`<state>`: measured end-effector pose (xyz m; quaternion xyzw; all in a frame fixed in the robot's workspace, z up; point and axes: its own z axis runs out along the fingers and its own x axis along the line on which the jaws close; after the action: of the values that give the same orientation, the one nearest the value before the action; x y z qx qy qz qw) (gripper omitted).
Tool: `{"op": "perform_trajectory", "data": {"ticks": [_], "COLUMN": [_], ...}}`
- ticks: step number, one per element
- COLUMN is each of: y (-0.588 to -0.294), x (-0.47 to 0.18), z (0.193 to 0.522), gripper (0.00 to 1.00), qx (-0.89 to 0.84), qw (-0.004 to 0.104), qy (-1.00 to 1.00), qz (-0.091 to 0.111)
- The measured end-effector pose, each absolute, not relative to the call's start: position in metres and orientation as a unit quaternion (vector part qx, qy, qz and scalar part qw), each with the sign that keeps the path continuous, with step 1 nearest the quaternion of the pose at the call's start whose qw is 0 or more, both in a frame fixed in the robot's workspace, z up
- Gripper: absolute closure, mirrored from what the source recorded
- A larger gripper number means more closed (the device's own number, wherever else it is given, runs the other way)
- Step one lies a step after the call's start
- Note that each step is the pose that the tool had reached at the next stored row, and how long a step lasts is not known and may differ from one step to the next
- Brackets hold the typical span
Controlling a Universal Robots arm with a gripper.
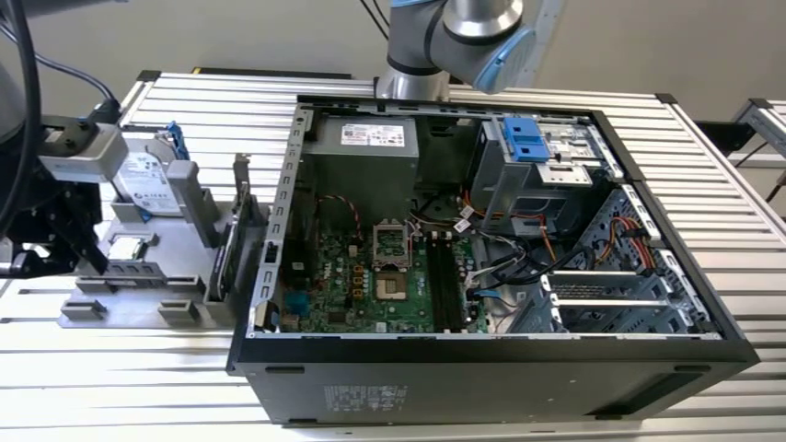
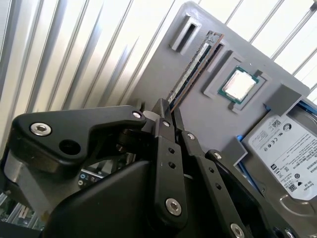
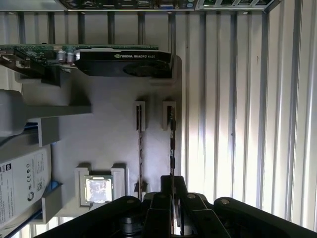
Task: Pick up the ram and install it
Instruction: 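Pick up the ram and move it above insertion slot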
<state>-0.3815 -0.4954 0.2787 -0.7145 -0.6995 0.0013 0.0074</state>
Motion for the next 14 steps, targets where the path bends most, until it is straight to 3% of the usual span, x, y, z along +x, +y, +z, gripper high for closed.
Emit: {"op": "perform_trajectory", "data": {"ticks": [14], "y": [-0.4954], "x": [-0.3815], "z": [0.2876], "gripper": [1.0], "qx": [-0.715], "qw": [0.007], "qy": [-0.699], "qz": [0.001]}}
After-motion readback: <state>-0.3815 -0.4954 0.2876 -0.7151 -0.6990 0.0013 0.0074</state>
